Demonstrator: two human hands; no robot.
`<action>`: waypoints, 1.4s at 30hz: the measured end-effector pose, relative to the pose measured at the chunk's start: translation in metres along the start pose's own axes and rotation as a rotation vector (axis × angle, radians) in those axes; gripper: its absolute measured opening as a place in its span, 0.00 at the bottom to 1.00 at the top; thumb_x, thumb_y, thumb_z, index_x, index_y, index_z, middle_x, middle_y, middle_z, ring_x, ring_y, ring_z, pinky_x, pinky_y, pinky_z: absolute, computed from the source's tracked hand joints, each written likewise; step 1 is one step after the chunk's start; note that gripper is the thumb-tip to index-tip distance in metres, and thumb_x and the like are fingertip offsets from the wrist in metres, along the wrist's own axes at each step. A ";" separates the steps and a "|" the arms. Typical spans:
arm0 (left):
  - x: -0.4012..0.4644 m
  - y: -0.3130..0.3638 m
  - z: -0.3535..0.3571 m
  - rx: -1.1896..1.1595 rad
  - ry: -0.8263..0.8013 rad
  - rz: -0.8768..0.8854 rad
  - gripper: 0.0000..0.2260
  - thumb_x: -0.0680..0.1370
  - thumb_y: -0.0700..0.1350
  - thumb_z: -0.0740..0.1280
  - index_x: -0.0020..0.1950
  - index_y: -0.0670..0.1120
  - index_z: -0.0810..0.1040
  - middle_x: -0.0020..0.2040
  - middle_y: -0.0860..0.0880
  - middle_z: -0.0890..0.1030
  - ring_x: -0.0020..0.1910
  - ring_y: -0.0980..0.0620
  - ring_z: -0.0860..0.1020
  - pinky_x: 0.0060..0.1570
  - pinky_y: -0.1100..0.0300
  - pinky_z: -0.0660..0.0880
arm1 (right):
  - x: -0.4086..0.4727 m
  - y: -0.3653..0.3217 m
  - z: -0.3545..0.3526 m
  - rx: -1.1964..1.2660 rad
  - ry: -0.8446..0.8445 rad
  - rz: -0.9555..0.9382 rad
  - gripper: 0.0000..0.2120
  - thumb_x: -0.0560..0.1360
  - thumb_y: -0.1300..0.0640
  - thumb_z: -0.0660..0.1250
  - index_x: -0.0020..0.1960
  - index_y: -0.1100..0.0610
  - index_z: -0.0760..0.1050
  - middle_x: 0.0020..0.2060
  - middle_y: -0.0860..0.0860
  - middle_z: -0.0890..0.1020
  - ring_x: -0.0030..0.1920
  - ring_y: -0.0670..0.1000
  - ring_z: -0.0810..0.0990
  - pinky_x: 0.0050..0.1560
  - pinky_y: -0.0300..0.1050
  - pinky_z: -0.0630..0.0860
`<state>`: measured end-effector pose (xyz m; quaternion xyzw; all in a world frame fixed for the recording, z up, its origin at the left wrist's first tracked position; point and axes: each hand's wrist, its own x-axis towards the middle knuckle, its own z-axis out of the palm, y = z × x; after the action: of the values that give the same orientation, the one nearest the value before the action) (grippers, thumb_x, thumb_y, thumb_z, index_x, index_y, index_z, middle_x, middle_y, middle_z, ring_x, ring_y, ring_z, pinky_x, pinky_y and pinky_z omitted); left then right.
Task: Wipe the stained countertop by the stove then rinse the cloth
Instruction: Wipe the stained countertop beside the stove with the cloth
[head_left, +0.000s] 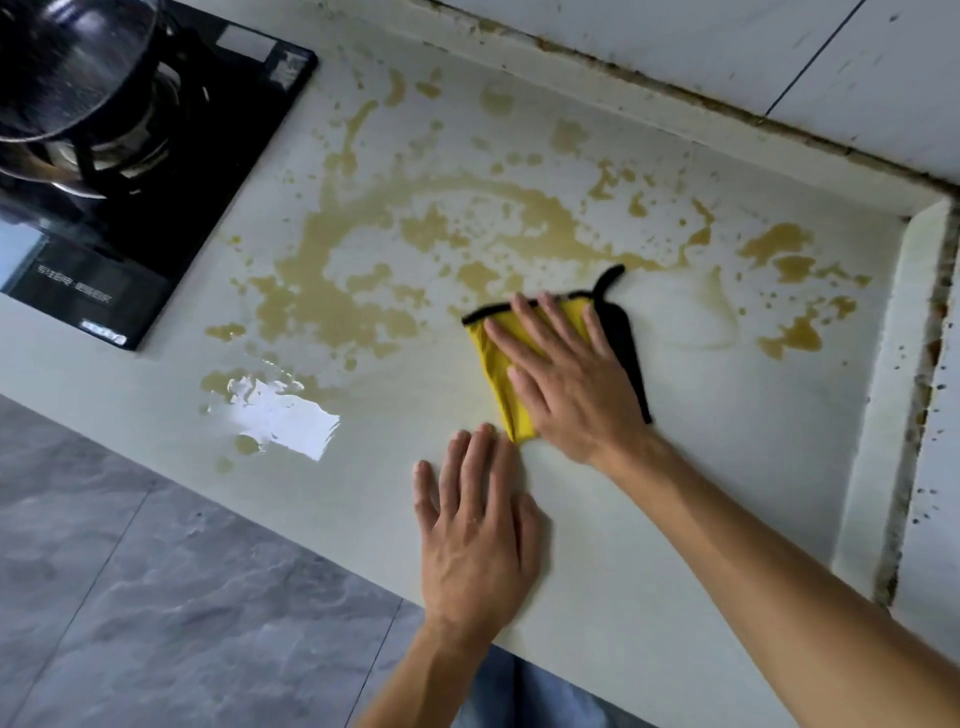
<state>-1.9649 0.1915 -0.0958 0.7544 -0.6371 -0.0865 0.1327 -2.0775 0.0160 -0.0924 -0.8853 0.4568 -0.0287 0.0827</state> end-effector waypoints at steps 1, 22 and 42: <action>0.000 0.001 -0.001 0.003 -0.014 -0.002 0.26 0.83 0.53 0.60 0.81 0.47 0.69 0.82 0.47 0.67 0.84 0.46 0.58 0.81 0.37 0.53 | 0.014 0.009 -0.004 -0.002 -0.008 0.040 0.27 0.86 0.44 0.49 0.85 0.42 0.55 0.86 0.48 0.55 0.85 0.54 0.53 0.83 0.62 0.48; 0.001 0.005 -0.006 0.009 -0.107 -0.058 0.28 0.82 0.51 0.61 0.82 0.45 0.68 0.83 0.46 0.66 0.83 0.43 0.62 0.82 0.36 0.51 | -0.023 0.075 -0.021 -0.014 0.059 0.758 0.28 0.87 0.44 0.45 0.86 0.46 0.49 0.86 0.53 0.50 0.86 0.59 0.47 0.82 0.68 0.45; 0.000 0.005 -0.001 -0.018 -0.115 -0.095 0.29 0.80 0.53 0.58 0.82 0.49 0.64 0.83 0.49 0.63 0.84 0.45 0.58 0.81 0.36 0.51 | -0.050 0.113 -0.032 -0.022 0.021 0.698 0.29 0.87 0.42 0.45 0.86 0.46 0.48 0.86 0.53 0.48 0.86 0.58 0.46 0.83 0.66 0.43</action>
<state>-1.9693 0.1907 -0.0932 0.7762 -0.6065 -0.1416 0.0981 -2.2012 -0.0116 -0.0790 -0.6760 0.7332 -0.0030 0.0731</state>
